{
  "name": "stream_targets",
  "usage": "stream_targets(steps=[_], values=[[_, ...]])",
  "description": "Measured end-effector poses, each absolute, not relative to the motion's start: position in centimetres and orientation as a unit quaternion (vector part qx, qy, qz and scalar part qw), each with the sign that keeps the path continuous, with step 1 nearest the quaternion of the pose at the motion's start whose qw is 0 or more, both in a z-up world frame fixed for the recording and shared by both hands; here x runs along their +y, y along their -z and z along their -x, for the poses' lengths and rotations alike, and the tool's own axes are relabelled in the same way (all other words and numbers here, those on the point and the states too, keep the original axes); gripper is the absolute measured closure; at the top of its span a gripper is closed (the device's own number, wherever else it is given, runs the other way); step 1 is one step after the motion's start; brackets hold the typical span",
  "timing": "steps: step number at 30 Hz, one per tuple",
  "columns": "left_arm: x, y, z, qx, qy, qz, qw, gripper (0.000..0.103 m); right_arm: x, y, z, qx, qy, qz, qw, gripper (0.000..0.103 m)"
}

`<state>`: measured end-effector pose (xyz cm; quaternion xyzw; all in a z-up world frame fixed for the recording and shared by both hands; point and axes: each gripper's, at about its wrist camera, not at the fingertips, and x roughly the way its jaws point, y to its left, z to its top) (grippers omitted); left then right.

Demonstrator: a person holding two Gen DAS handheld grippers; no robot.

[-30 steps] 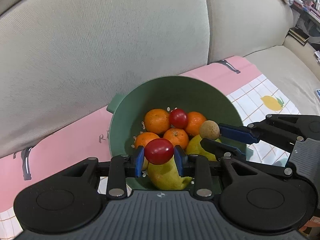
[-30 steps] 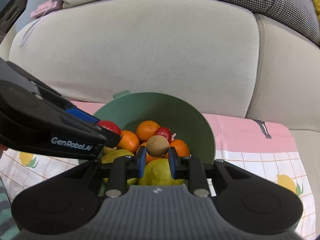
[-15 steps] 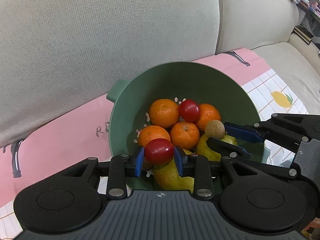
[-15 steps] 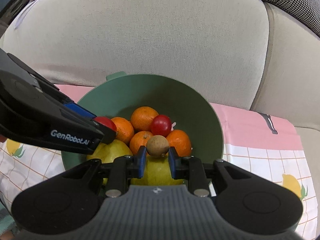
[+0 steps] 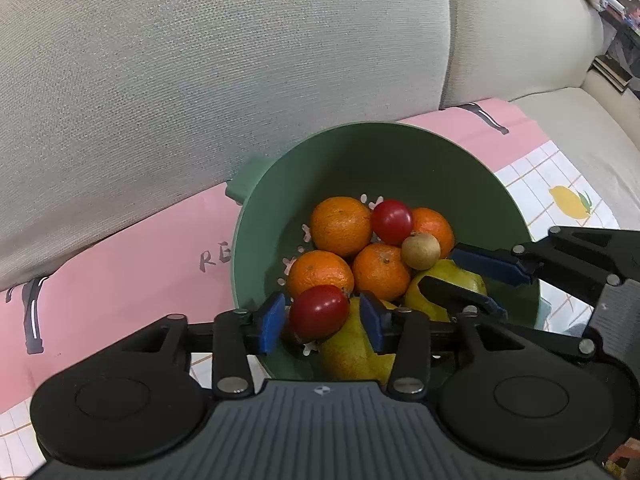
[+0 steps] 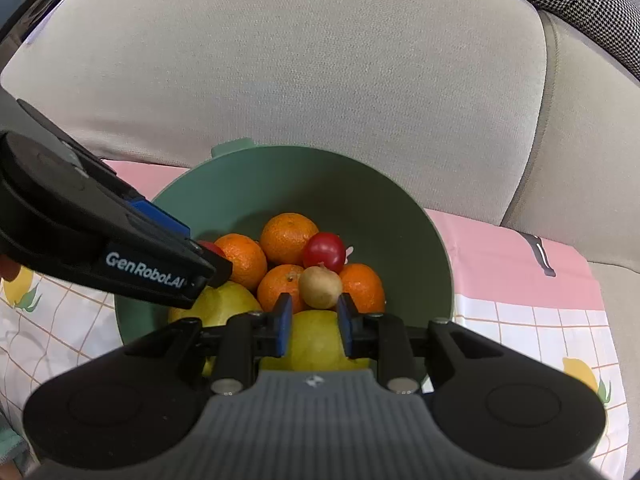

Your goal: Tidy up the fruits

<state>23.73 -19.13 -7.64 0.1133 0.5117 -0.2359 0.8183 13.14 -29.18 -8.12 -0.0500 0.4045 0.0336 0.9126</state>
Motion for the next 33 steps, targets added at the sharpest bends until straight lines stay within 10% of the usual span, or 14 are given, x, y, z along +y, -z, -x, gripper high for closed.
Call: stream_targets(steps=[7,18,33], values=[[-18.7,6.1,-22.7,0.494,0.239,-0.116,0.828,0.033,-29.3,7.4,-13.2,0.41,-0.028,0.041,0.911,0.065],[-17.3,0.5,-19.6,0.415,0.231,-0.137,0.869,0.026,-29.8,4.2,-12.5,0.415,-0.035,-0.014,0.909,0.013],[-12.5,-7.6,-11.8,0.267,0.154,-0.134,0.942,0.013,-28.3,-2.7,-7.3,0.379,-0.006,-0.034,0.925,0.004]])
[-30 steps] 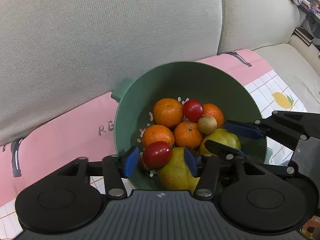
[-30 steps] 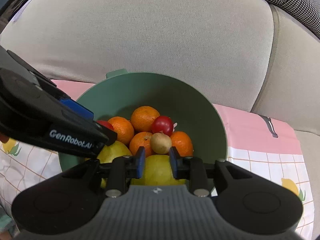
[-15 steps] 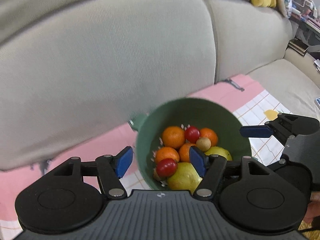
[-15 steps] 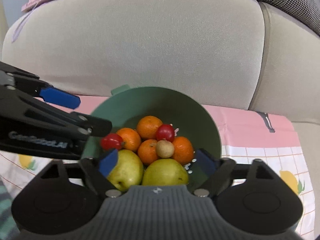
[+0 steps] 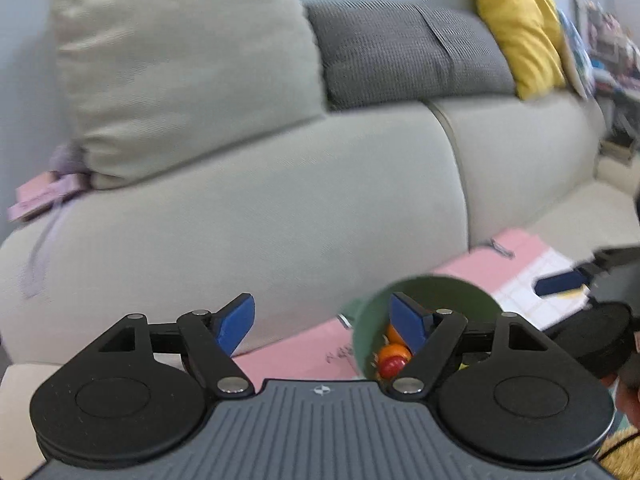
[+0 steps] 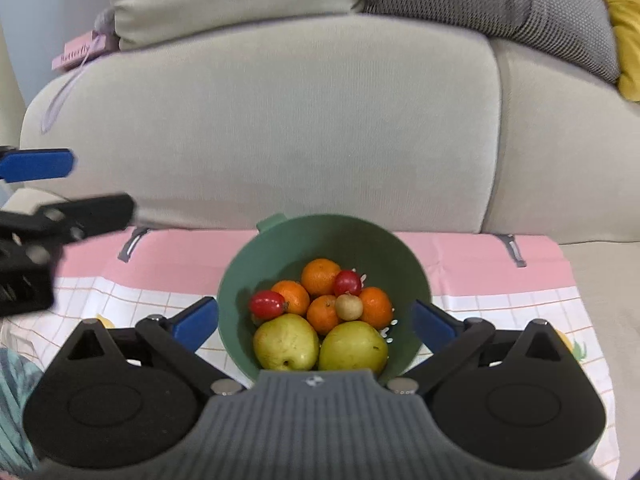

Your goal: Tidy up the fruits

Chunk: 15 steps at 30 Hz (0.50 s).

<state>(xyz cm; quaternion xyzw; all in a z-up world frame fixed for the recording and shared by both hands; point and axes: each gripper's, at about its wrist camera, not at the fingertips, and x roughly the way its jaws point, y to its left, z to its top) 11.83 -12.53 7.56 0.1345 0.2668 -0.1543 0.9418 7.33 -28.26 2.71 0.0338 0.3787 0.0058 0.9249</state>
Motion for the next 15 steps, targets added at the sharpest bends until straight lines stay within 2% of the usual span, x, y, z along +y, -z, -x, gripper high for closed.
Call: stream_targets(steps=[8,15], values=[[-9.8,-10.0,-8.4,0.221,0.1,-0.098,0.965,0.006,-27.0,-6.2,-2.5,0.315,0.003,-0.038,0.948,0.004],[-7.2,-10.1,-5.6,0.224,0.076,-0.065,0.969,0.006,-24.6,-7.9,2.0,0.26,-0.006,-0.022,0.965,0.004]])
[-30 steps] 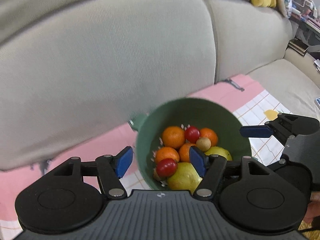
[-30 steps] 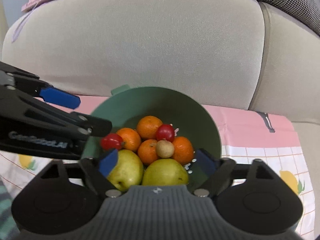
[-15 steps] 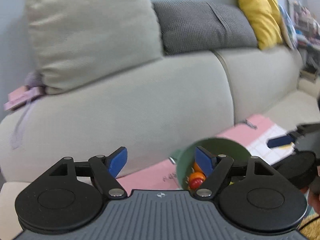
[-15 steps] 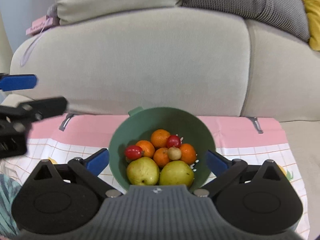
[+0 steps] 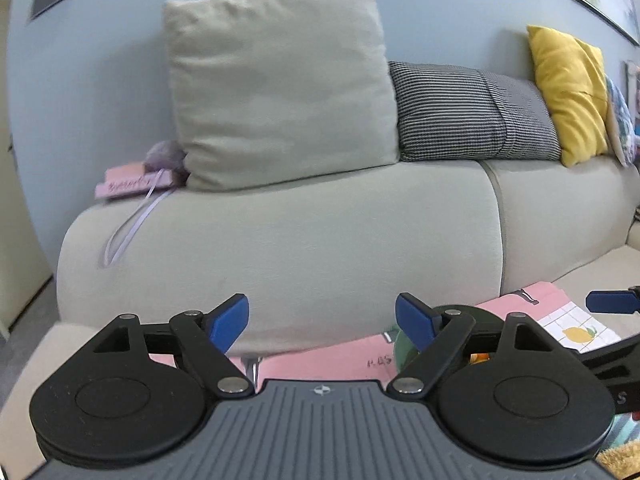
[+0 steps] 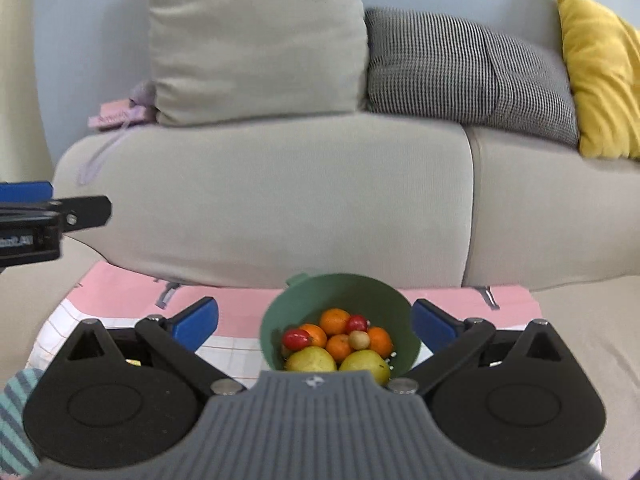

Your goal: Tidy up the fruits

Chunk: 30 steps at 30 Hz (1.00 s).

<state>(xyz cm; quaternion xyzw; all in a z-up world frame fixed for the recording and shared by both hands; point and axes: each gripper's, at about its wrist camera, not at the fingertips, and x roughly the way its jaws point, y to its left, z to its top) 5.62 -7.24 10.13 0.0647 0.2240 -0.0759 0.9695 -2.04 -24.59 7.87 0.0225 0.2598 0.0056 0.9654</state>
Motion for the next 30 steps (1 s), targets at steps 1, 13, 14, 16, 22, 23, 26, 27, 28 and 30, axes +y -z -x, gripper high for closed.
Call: stream_targets(steps=[1,13,14,16,22,23,26,27,28,30], values=[[-6.7,-10.1,-5.2,0.227,0.072,-0.055,0.97,0.006,-24.2,-7.9,2.6,0.253,-0.009,-0.019,0.967,0.004],[-4.5,-7.5,-1.4,0.265,0.003,-0.053,0.963,0.006,-21.4,-5.7,7.6,0.217,-0.036,-0.027,0.975,0.004],[-4.6,-7.1,-1.3,0.271,0.002,-0.052,0.961,0.006,-21.2,-5.5,7.7,0.218,-0.034,-0.021,0.975,0.004],[-4.6,-6.4,-1.1,0.286,0.002,-0.049,0.957,0.006,-20.8,-5.1,8.0,0.217,-0.026,-0.008,0.976,0.004],[-4.9,-4.6,-0.1,0.319,0.008,-0.046,0.947,0.006,-21.2,-3.5,8.5,0.237,-0.002,-0.013,0.971,0.004],[-5.0,-4.4,0.0,0.323,0.01,-0.047,0.945,0.006,-21.4,-3.2,8.4,0.249,0.004,-0.013,0.968,0.004],[-5.4,-3.8,0.0,0.341,0.012,-0.05,0.939,0.006,-21.7,-2.2,7.8,0.283,0.027,-0.007,0.959,0.004],[-5.4,-3.6,-0.1,0.348,0.012,-0.051,0.936,0.006,-21.9,-1.9,7.6,0.29,0.028,-0.011,0.956,0.004],[-5.5,-3.4,-0.1,0.355,0.012,-0.052,0.933,0.006,-22.1,-1.7,7.6,0.297,0.027,-0.015,0.955,0.004],[-5.7,-3.0,-0.2,0.367,0.014,-0.053,0.929,0.006,-22.4,-1.4,7.6,0.307,0.026,-0.024,0.951,0.004]])
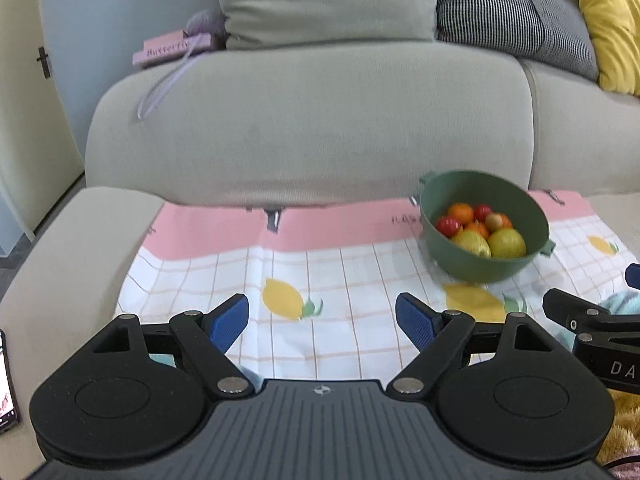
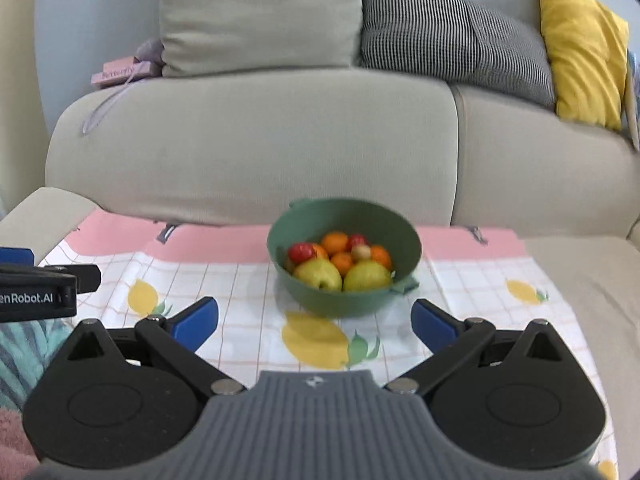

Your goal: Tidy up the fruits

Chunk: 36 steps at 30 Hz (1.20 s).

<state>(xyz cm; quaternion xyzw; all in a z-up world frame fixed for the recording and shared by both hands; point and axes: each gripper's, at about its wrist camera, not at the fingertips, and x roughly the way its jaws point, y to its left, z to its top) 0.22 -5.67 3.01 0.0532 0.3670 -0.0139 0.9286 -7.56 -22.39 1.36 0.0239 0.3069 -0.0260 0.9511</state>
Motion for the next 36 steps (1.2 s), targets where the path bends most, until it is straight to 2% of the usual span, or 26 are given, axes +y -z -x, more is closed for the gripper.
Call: stream_targets(steps=[36], values=[[-5.34,-2.65,0.05,0.382,0.018,-0.04,0.923,0.006,-21.76,-0.76,7.57,0.335,0.009,0.004,0.942,0.004]])
